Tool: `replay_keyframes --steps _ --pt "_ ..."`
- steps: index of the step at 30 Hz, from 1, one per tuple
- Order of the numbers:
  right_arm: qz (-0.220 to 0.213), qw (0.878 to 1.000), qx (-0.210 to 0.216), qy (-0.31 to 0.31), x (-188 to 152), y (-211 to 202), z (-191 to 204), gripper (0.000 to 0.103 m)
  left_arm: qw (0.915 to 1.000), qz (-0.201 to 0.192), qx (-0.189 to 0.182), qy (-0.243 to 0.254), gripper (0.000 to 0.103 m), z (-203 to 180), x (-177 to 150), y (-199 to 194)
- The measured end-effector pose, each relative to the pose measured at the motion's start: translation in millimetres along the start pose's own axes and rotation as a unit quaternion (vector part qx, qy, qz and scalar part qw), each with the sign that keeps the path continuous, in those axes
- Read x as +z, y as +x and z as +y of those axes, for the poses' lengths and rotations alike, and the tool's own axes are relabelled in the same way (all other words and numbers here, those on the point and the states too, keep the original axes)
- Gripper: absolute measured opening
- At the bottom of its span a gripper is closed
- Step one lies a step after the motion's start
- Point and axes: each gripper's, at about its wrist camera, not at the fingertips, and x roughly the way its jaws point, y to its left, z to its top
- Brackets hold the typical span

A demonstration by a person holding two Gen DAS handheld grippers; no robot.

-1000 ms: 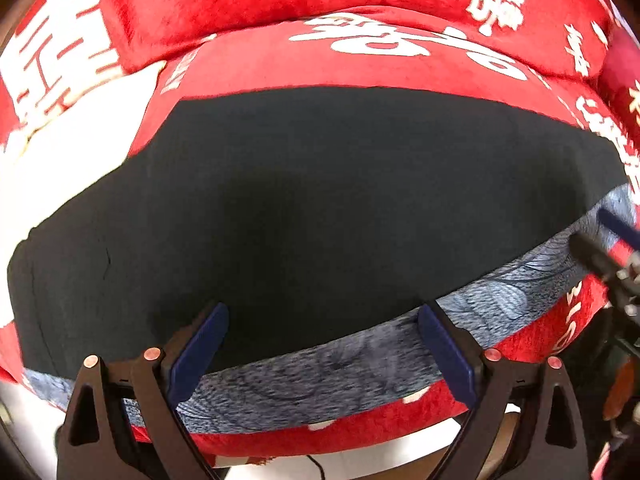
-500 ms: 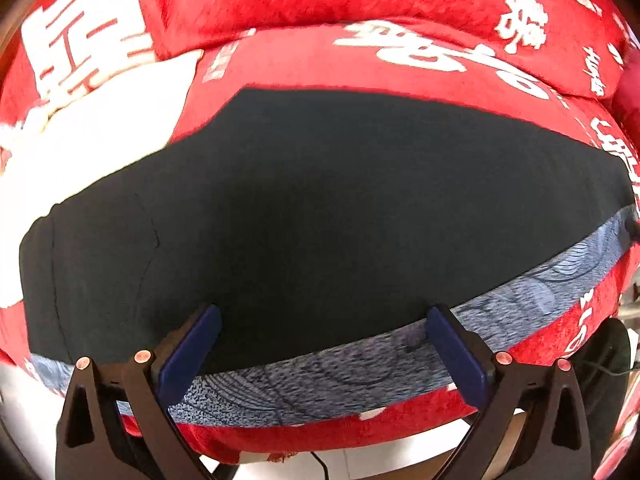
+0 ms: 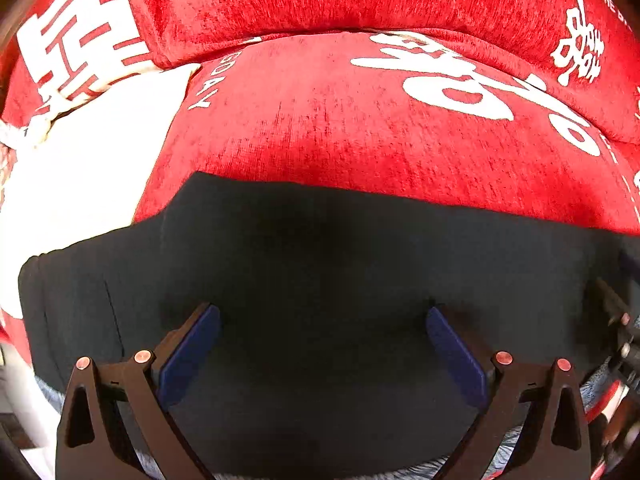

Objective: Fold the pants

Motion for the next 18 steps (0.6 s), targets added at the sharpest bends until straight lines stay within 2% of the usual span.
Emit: replay_keyframes --steps 4,7,8,9,10,12,14,15,18 --pt "0.004 0.997 -0.029 0.073 -7 0 -72 0.086 0.9994 -0.002 -0.004 -0.034 0.103 35 1 2" --pt "0.014 0.988 -0.078 0.135 -20 -2 -132 0.087 0.9986 0.000 -0.013 -0.051 0.103 54 -1 4" --pt "0.012 0.984 -0.076 0.162 -26 -5 -153 0.085 0.9986 0.001 -0.014 -0.051 0.103 55 -1 3" --pt "0.006 0.983 -0.052 0.177 -26 -6 -162 0.084 0.9987 0.002 -0.011 -0.050 0.103 56 -2 1" --pt "0.006 0.981 -0.058 0.185 -24 -13 -162 0.084 0.9986 0.000 -0.007 -0.052 0.103 58 -5 -4" --pt "0.008 0.980 -0.101 0.172 -21 -24 -143 0.085 0.9982 -0.025 -0.016 -0.052 0.103 58 -15 -15" --pt "-0.021 0.986 -0.067 0.152 -25 -39 -107 0.087 0.9987 -0.026 -0.016 -0.040 0.103 54 -23 -15" --pt "-0.025 0.988 -0.043 0.146 -29 -41 -84 0.087 0.9994 -0.014 -0.015 -0.026 0.103 49 -28 -10" --pt "-0.009 0.994 -0.010 0.107 -41 -31 -26 0.087 0.9995 -0.029 -0.009 -0.008 0.103 46 -39 -9"
